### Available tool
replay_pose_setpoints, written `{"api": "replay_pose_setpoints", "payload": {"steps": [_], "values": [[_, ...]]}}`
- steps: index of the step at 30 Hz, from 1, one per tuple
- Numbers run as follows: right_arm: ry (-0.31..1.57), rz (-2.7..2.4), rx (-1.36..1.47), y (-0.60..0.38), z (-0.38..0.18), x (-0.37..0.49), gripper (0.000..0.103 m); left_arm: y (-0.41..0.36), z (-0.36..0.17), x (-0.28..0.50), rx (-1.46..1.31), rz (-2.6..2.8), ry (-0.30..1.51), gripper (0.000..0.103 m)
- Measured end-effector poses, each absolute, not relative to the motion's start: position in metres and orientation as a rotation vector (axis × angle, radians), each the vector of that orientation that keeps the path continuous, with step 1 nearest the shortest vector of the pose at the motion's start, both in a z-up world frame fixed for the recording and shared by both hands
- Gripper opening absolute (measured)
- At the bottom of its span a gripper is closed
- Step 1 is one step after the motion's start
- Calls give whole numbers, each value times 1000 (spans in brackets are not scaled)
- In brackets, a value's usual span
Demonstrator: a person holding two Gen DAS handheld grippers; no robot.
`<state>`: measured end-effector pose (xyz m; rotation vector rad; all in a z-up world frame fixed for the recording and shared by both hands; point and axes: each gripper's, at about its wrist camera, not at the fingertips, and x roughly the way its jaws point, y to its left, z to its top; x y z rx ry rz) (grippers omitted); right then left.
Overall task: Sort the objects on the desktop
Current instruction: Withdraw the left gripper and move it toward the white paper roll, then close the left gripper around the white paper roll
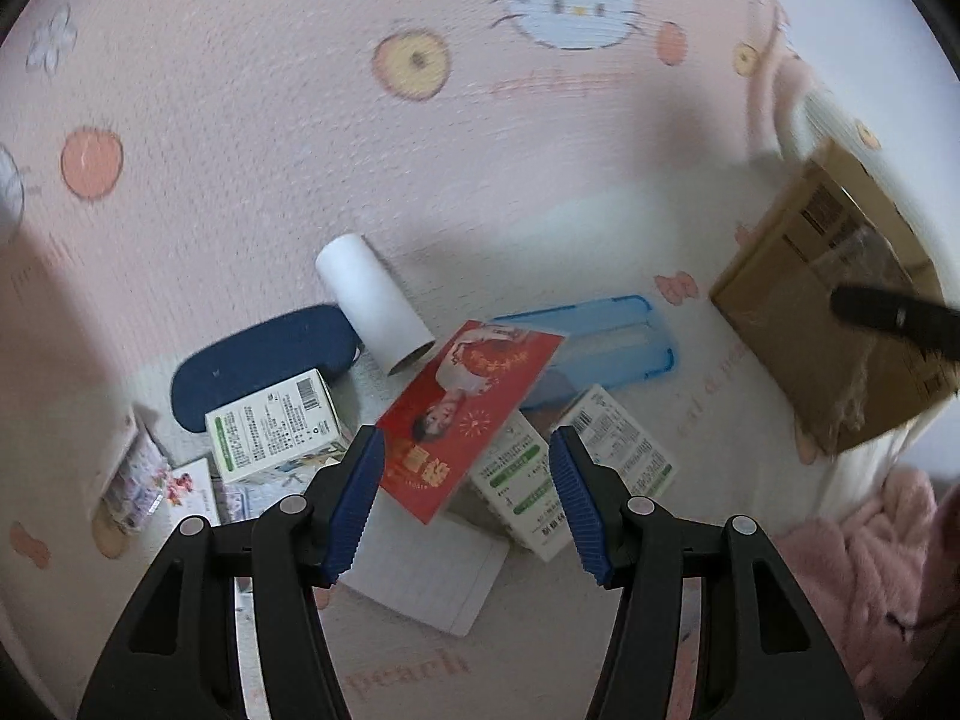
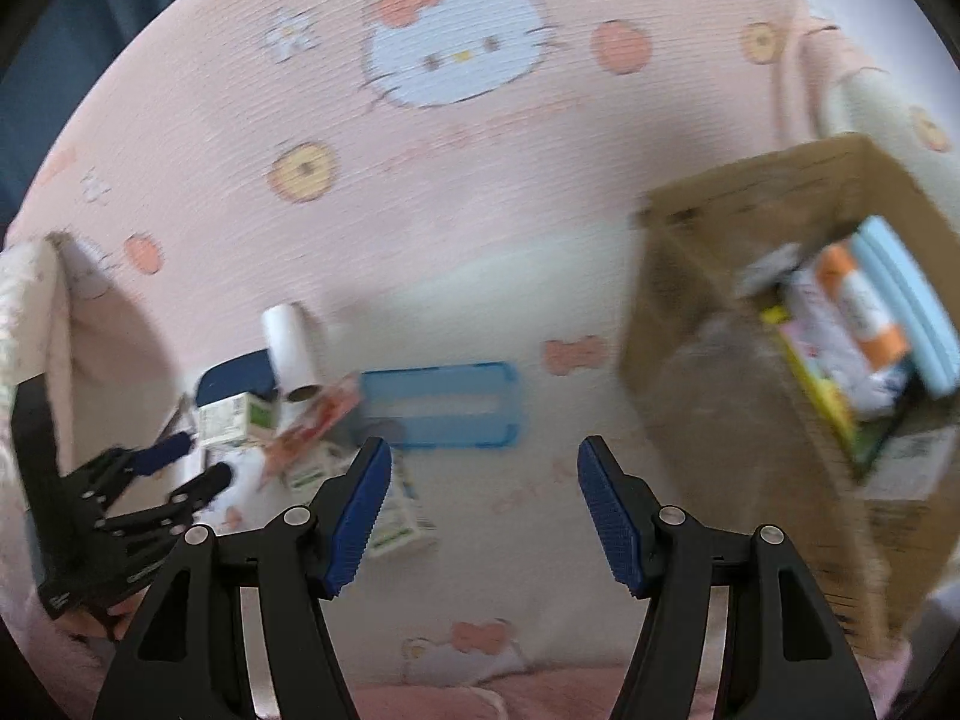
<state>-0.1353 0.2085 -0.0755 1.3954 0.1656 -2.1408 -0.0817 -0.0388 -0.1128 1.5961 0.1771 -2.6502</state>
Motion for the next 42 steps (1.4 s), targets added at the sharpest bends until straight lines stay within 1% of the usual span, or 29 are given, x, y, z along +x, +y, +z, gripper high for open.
{"api": "replay_pose_setpoints", "payload": {"steps": [2,3,4,7,12,15,17,19,20,25,30,35,40,42], "values": [[202,-2098,1388,189,-88,-134,64,-46,-118,-89,1605,-2648,198,61],[228,-2086,1388,179,-94,-134,68,-50,-121,-92,1609,-2648,212,61],[262,-2075,1387,169,-101,-134,70,-54,-124,-96,1607,-2645,232,61],[357,-2027,1363,133,-120,-137,71,-73,-134,-111,1607,-2625,359,61],[370,-1941,1350,91,-143,-149,71,-109,-147,-133,1569,-2567,575,61],[399,-1885,1331,68,-157,-152,71,-133,-157,-147,1581,-2553,761,61],[439,-1854,1328,53,-168,-152,71,-151,-172,-158,1633,-2510,926,61],[475,-1836,1357,42,-181,-153,71,-166,-184,-165,1633,-2459,1026,61],[489,-1819,1376,35,-189,-154,71,-172,-187,-168,1622,-2447,1044,61],[462,-1769,1410,15,-206,-160,71,-182,-191,-182,1625,-2456,970,61],[422,-1749,1411,-5,-214,-167,71,-191,-201,-198,1634,-2457,1028,61],[369,-1687,1475,-22,-231,-174,71,-194,-210,-206,1632,-2450,1070,61],[316,-1645,1486,-31,-248,-175,71,-192,-214,-208,1629,-2454,1104,55],[301,-1646,1471,-32,-251,-175,71,-191,-217,-209,1633,-2447,1150,50]]}}
